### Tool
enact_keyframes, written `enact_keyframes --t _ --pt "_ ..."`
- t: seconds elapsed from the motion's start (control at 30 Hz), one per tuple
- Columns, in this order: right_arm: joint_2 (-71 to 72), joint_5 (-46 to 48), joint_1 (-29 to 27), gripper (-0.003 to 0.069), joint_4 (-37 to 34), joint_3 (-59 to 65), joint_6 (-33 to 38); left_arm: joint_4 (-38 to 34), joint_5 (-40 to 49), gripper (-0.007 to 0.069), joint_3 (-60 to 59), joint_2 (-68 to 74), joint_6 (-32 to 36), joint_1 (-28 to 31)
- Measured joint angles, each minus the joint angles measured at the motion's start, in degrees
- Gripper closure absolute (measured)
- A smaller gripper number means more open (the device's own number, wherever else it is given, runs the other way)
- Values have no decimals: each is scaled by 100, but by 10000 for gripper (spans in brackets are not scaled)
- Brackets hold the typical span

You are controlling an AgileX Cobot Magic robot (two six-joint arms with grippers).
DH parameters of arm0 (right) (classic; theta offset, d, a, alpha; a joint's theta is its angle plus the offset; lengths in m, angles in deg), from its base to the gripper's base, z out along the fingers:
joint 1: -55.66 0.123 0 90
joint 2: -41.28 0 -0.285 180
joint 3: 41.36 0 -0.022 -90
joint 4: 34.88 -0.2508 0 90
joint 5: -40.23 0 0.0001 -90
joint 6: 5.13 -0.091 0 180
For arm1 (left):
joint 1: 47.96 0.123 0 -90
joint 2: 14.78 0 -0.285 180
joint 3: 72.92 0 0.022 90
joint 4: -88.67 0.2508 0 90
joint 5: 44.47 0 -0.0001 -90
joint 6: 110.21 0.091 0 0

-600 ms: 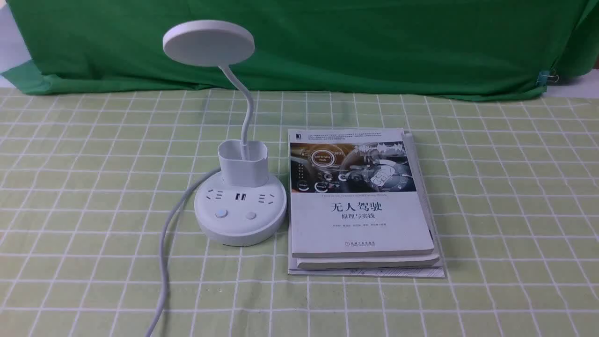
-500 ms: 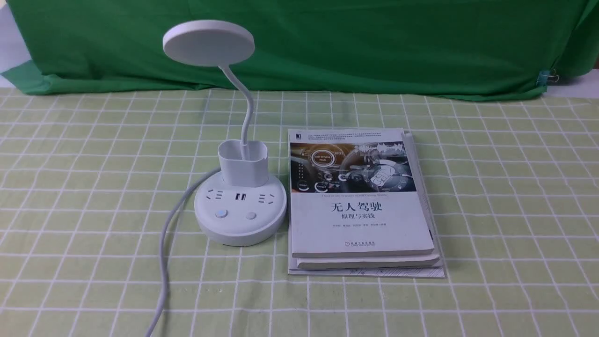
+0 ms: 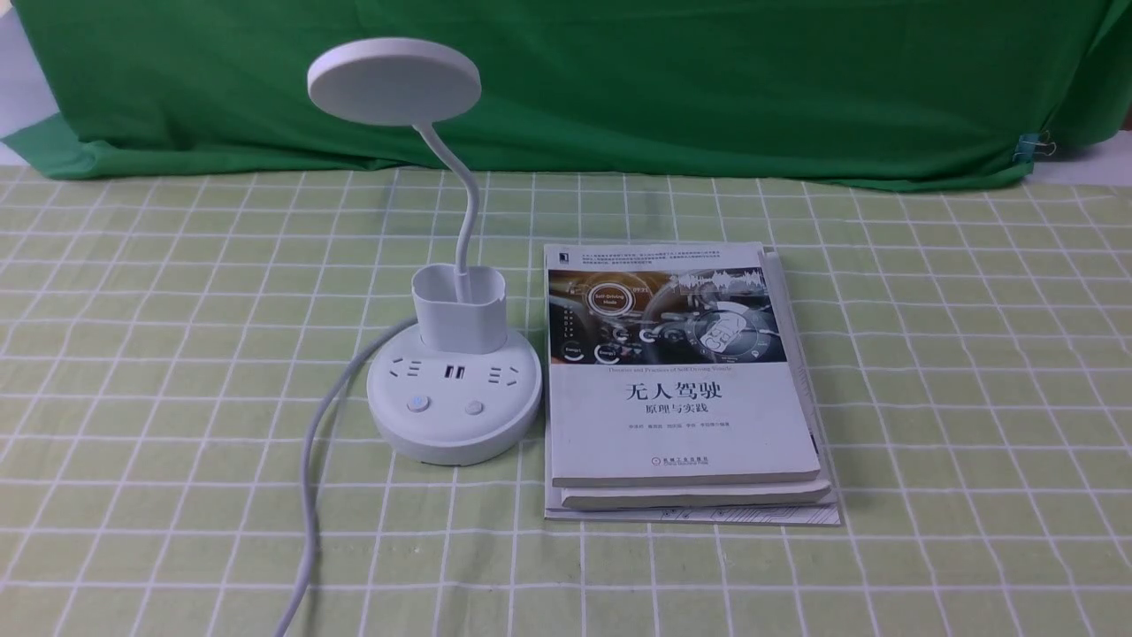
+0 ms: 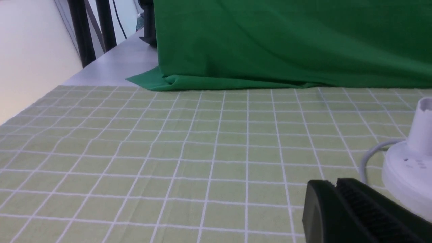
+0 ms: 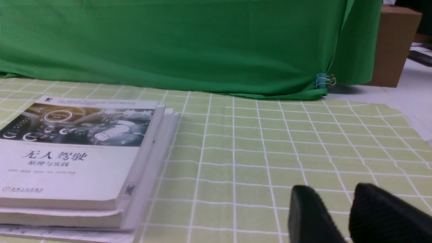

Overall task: Turn on the table lamp on the green coffee tablecloth with your hand.
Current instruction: 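Press the power button on the lamp base to turn the lamp on with the left gripper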

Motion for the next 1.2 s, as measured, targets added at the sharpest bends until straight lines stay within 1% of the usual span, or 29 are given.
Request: enact_keyframes --t 0.07,0.23,0.3,0.33,0.37,0.47,0.53,0.67,0.7,0.87,0.93,1.0,1.03,1.07,1.13,1.17,1.2 --pt "0 0 0 414 0 0 0 -60 -190 606 0 0 0 0" --pt "0 0 0 414 0 0 0 -87 -1454 606 0 0 -65 0" --pt "0 0 0 414 0 0 0 -87 -2100 606 0 0 -307 0" --pt "0 0 0 414 0 0 0 -87 -2210 606 0 0 -337 0" --pt "0 0 0 414 0 0 0 -95 -2555 606 0 0 -542 0" --pt "0 0 0 414 0 0 0 -176 -2782 606 8 0 -820 0" --pt "0 0 0 414 0 0 0 -237 -2536 606 158 36 -974 0" --pt "0 0 0 414 0 0 0 -275 -1990 606 739 379 -1057 0" --pt "0 0 0 414 0 0 0 -281 -1779 606 1116 671 -1092 0" --pt "0 0 0 414 0 0 0 -297 -1373 606 1895 1326 -1101 0" --pt "0 0 0 414 0 0 0 -310 -576 606 2412 1782 -1101 0" --pt "0 0 0 414 0 0 0 -317 51 606 2616 2047 -1101 0" --pt "0 0 0 414 0 0 0 -352 528 606 2701 2253 -1101 0" --pt "0 0 0 414 0 0 0 -362 602 606 2710 2287 -1101 0" --pt "0 0 0 414 0 0 0 -539 1475 606 2738 2751 -1087 0" --pt "0 0 0 414 0 0 0 -539 1475 606 2738 2751 -1080 0" --pt "0 0 0 414 0 0 0 -593 1809 606 2738 3013 -949 0"
